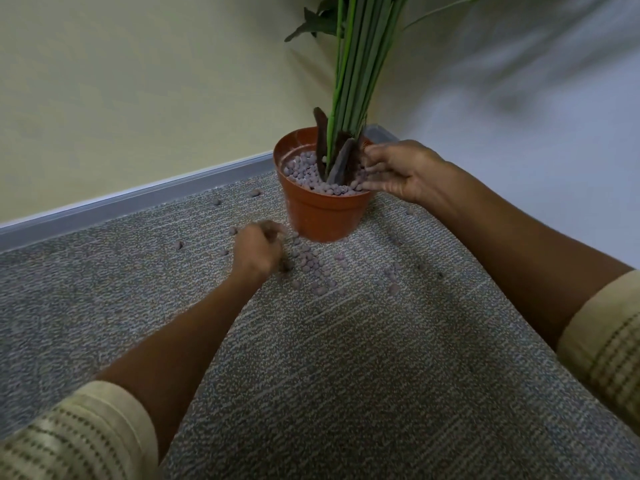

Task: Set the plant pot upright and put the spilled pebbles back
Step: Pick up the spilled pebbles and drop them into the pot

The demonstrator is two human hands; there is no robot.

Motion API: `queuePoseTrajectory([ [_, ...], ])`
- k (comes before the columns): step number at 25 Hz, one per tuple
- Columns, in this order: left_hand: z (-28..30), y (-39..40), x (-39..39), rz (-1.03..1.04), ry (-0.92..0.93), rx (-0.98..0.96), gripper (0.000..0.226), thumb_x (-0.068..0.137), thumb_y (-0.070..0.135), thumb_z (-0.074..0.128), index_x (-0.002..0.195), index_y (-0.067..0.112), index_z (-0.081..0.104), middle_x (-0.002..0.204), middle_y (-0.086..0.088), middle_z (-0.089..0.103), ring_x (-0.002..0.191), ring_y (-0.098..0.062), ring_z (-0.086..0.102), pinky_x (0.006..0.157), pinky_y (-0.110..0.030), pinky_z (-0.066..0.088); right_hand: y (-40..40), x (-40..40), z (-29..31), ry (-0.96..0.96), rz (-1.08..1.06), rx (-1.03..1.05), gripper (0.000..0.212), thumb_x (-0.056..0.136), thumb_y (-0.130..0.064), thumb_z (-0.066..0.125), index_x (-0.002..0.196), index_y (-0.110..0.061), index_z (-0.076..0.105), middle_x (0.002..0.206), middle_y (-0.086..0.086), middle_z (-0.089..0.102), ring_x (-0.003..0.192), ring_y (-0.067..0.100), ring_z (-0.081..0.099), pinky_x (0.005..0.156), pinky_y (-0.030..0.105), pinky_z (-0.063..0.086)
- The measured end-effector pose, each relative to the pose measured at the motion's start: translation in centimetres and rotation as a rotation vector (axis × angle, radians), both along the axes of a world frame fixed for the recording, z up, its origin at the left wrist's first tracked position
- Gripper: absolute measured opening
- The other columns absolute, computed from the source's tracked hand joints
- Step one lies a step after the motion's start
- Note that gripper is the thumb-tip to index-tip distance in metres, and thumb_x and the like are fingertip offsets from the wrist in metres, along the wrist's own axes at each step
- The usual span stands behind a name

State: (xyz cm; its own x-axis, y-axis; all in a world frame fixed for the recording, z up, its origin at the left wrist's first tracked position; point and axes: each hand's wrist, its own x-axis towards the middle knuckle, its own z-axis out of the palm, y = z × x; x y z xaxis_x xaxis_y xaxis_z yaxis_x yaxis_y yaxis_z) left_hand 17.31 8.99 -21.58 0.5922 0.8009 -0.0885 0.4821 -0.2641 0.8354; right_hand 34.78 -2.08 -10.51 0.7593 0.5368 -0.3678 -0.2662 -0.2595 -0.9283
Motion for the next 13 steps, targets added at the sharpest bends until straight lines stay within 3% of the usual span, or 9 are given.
queuePoseTrajectory([
  [2,-1.8,0.2,-0.6,-0.238,0.258,0.201,0.029,0.089,0.005,0.054,0.115,0.009,0.066,0.118,-0.014,0.062,0.096,-0.027,0.063,0.088,-0.031,0.049,-1.2,0.5,-1.0,-0.161,-0.116,0.005,0.017,0.088,0.004,0.052,0.093,-0.008,0.063,0.084,0.008,0.061,0.076,0.018,0.064,0.077,0.031,0.06],
  [4,-3.0,-0.2,-0.6,-0.405,0.371,0.292,0.035,0.089,0.014,0.057,0.124,0.014,0.061,0.127,-0.016,0.053,0.109,-0.031,0.057,0.099,-0.031,0.046,-3.1,1.0,-3.2,-0.275,-0.164,-0.044,0.017,0.087,0.004,0.053,0.099,-0.004,0.063,0.074,0.008,0.061,0.06,0.015,0.059,0.059,0.027,0.057],
  [8,-4.0,-2.1,-0.3,-0.564,0.443,0.406,0.044,0.085,0.019,0.063,0.128,0.013,0.054,0.124,-0.016,0.042,0.111,-0.033,0.052,0.101,-0.035,0.043,-7.0,1.1,-9.2,-0.345,0.105,-0.387,0.019,0.081,0.006,0.061,0.099,0.005,0.066,0.069,0.008,0.062,0.057,0.019,0.059,0.046,0.022,0.052],
  [10,-4.1,-2.8,-0.1,-0.554,0.429,0.4,0.044,0.085,0.021,0.064,0.126,0.01,0.052,0.125,-0.016,0.039,0.11,-0.033,0.051,0.099,-0.036,0.042,-8.2,1.3,-11.4,-0.432,0.338,-0.614,0.026,0.075,-0.002,0.073,0.1,-0.002,0.065,0.085,0.01,0.067,0.078,0.027,0.066,0.058,0.025,0.054],
  [12,-4.0,-3.0,0.0,-0.548,0.429,0.369,0.044,0.085,0.021,0.064,0.124,0.007,0.049,0.126,-0.018,0.036,0.108,-0.034,0.052,0.099,-0.037,0.043,-8.8,1.5,-12.5,-0.604,0.563,-0.823,0.057,0.065,-0.017,0.084,0.116,-0.007,0.06,0.111,0.012,0.06,0.105,0.028,0.058,0.082,0.029,0.046],
  [13,-4.0,-3.1,0.0,-0.548,0.439,0.364,0.042,0.086,0.02,0.063,0.123,0.007,0.049,0.126,-0.018,0.036,0.107,-0.034,0.054,0.098,-0.038,0.044,-8.8,1.5,-12.8,-0.668,0.624,-0.854,0.067,0.061,-0.021,0.086,0.121,-0.009,0.058,0.115,0.011,0.055,0.109,0.027,0.054,0.085,0.029,0.043],
])
